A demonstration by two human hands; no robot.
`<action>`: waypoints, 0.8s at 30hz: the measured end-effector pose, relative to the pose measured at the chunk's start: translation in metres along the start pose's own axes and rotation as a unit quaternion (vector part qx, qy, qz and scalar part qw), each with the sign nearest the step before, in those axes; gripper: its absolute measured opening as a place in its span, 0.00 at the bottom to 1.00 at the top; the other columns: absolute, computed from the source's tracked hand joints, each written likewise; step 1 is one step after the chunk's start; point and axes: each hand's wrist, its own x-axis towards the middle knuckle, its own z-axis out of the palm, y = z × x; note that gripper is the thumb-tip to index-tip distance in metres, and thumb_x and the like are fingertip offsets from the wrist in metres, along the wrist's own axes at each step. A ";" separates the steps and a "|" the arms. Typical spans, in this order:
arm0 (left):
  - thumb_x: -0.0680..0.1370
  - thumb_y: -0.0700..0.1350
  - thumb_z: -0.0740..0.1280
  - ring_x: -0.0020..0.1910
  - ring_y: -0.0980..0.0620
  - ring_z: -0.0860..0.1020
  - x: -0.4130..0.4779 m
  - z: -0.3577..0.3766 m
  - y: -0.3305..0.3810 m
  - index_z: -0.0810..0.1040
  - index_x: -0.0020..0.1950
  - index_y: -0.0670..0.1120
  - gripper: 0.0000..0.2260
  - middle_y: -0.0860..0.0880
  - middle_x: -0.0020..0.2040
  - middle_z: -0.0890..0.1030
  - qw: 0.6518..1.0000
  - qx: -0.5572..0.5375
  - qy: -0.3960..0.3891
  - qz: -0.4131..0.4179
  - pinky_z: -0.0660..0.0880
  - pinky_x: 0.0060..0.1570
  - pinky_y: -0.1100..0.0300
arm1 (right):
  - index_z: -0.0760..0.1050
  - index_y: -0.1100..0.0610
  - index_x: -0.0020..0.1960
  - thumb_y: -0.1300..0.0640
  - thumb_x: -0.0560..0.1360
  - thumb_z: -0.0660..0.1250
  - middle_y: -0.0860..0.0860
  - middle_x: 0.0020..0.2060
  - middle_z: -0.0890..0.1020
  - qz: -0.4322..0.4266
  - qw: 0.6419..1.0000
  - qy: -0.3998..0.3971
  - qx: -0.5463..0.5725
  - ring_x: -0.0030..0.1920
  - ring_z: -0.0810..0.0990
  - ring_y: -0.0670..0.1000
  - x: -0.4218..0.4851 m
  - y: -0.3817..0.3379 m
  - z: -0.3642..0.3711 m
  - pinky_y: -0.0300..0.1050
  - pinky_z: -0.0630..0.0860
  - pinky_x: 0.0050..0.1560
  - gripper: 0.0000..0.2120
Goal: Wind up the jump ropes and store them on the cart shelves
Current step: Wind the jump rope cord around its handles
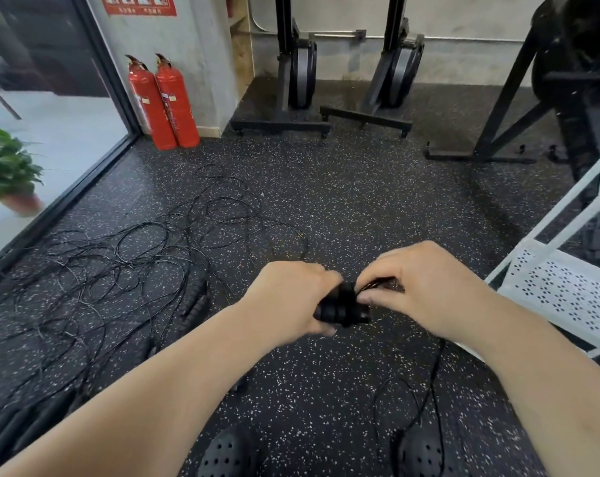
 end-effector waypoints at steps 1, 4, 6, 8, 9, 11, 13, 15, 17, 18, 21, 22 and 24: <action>0.74 0.69 0.73 0.58 0.50 0.80 -0.001 -0.002 0.004 0.73 0.65 0.57 0.27 0.56 0.56 0.79 1.000 0.006 0.000 0.025 0.80 0.53 0.49 | 0.86 0.38 0.51 0.43 0.75 0.78 0.36 0.44 0.85 0.002 0.999 -0.008 0.044 0.45 0.83 0.42 0.000 0.005 0.000 0.51 0.81 0.51 0.05; 0.74 0.70 0.72 0.58 0.50 0.80 -0.004 -0.005 0.014 0.73 0.63 0.56 0.26 0.55 0.56 0.79 0.996 0.010 0.006 0.083 0.79 0.52 0.50 | 0.87 0.40 0.47 0.47 0.71 0.83 0.39 0.44 0.87 0.032 0.987 -0.032 0.154 0.47 0.85 0.45 -0.002 0.012 -0.002 0.51 0.83 0.54 0.07; 0.73 0.72 0.71 0.58 0.51 0.79 -0.006 -0.009 0.018 0.72 0.63 0.56 0.28 0.56 0.56 0.78 0.995 -0.009 0.013 0.102 0.79 0.53 0.50 | 0.88 0.44 0.46 0.50 0.69 0.84 0.45 0.43 0.88 0.062 0.971 -0.044 0.225 0.46 0.87 0.49 -0.003 0.020 -0.005 0.52 0.83 0.56 0.08; 0.72 0.75 0.69 0.57 0.53 0.79 -0.009 -0.014 0.022 0.71 0.65 0.56 0.31 0.57 0.56 0.78 0.993 -0.030 0.030 0.112 0.79 0.54 0.50 | 0.88 0.49 0.45 0.50 0.68 0.84 0.52 0.42 0.87 0.075 0.955 -0.036 0.284 0.45 0.85 0.54 -0.006 0.030 -0.009 0.52 0.83 0.54 0.09; 0.72 0.76 0.68 0.56 0.54 0.79 -0.011 -0.017 0.025 0.71 0.65 0.56 0.32 0.58 0.55 0.78 0.992 -0.045 0.038 0.115 0.79 0.54 0.51 | 0.88 0.51 0.45 0.50 0.69 0.83 0.57 0.42 0.86 0.077 0.944 -0.022 0.319 0.42 0.83 0.54 -0.009 0.034 -0.010 0.48 0.81 0.51 0.08; 0.72 0.76 0.69 0.53 0.57 0.77 -0.015 -0.025 0.032 0.71 0.64 0.57 0.31 0.60 0.53 0.76 0.986 -0.104 0.047 0.118 0.76 0.51 0.56 | 0.87 0.56 0.45 0.52 0.71 0.80 0.62 0.40 0.84 0.084 0.921 0.000 0.379 0.40 0.80 0.51 -0.014 0.040 -0.011 0.41 0.77 0.46 0.08; 0.72 0.75 0.71 0.50 0.62 0.74 -0.018 -0.031 0.036 0.70 0.65 0.60 0.30 0.63 0.51 0.75 0.978 -0.168 0.047 0.113 0.72 0.49 0.60 | 0.85 0.59 0.44 0.53 0.73 0.78 0.57 0.36 0.82 0.101 0.901 0.011 0.422 0.38 0.79 0.49 -0.016 0.043 -0.007 0.37 0.76 0.42 0.09; 0.73 0.73 0.72 0.49 0.63 0.76 -0.021 -0.034 0.037 0.69 0.68 0.62 0.29 0.64 0.52 0.77 0.970 -0.220 0.045 0.095 0.74 0.51 0.60 | 0.83 0.61 0.44 0.48 0.76 0.78 0.54 0.36 0.81 0.120 0.881 0.016 0.457 0.37 0.77 0.49 -0.016 0.046 0.000 0.38 0.74 0.39 0.16; 0.75 0.67 0.74 0.51 0.61 0.79 -0.023 -0.034 0.036 0.68 0.70 0.62 0.28 0.61 0.53 0.81 0.952 -0.300 0.028 0.053 0.77 0.54 0.57 | 0.80 0.64 0.44 0.42 0.74 0.77 0.57 0.37 0.78 0.132 0.869 0.033 0.475 0.39 0.72 0.52 -0.014 0.047 0.012 0.43 0.70 0.38 0.23; 0.76 0.63 0.74 0.52 0.60 0.80 -0.022 -0.034 0.035 0.67 0.70 0.62 0.27 0.60 0.54 0.82 0.933 -0.359 0.018 0.030 0.78 0.56 0.55 | 0.80 0.65 0.45 0.43 0.73 0.76 0.57 0.37 0.77 0.146 0.861 0.046 0.485 0.39 0.69 0.53 -0.013 0.045 0.017 0.45 0.67 0.37 0.23; 0.78 0.52 0.73 0.59 0.61 0.80 -0.014 -0.029 0.028 0.66 0.72 0.59 0.25 0.60 0.61 0.82 0.858 -0.513 0.025 -0.028 0.77 0.63 0.54 | 0.85 0.55 0.41 0.44 0.82 0.70 0.55 0.32 0.75 0.211 0.866 0.080 0.445 0.33 0.65 0.53 -0.007 0.035 0.031 0.45 0.60 0.33 0.18; 0.79 0.50 0.73 0.59 0.62 0.80 -0.009 -0.026 0.023 0.66 0.72 0.57 0.24 0.59 0.62 0.82 0.846 -0.529 0.040 -0.052 0.76 0.63 0.54 | 0.85 0.52 0.41 0.43 0.84 0.66 0.53 0.30 0.75 0.223 0.888 0.080 0.394 0.30 0.66 0.52 -0.005 0.031 0.035 0.45 0.60 0.31 0.20; 0.81 0.51 0.73 0.56 0.62 0.81 -0.001 -0.017 0.014 0.64 0.70 0.57 0.23 0.60 0.60 0.82 0.849 -0.514 0.066 -0.104 0.78 0.61 0.53 | 0.84 0.49 0.42 0.41 0.86 0.60 0.48 0.27 0.77 0.218 0.942 0.061 0.247 0.26 0.70 0.48 -0.004 0.024 0.041 0.45 0.64 0.30 0.22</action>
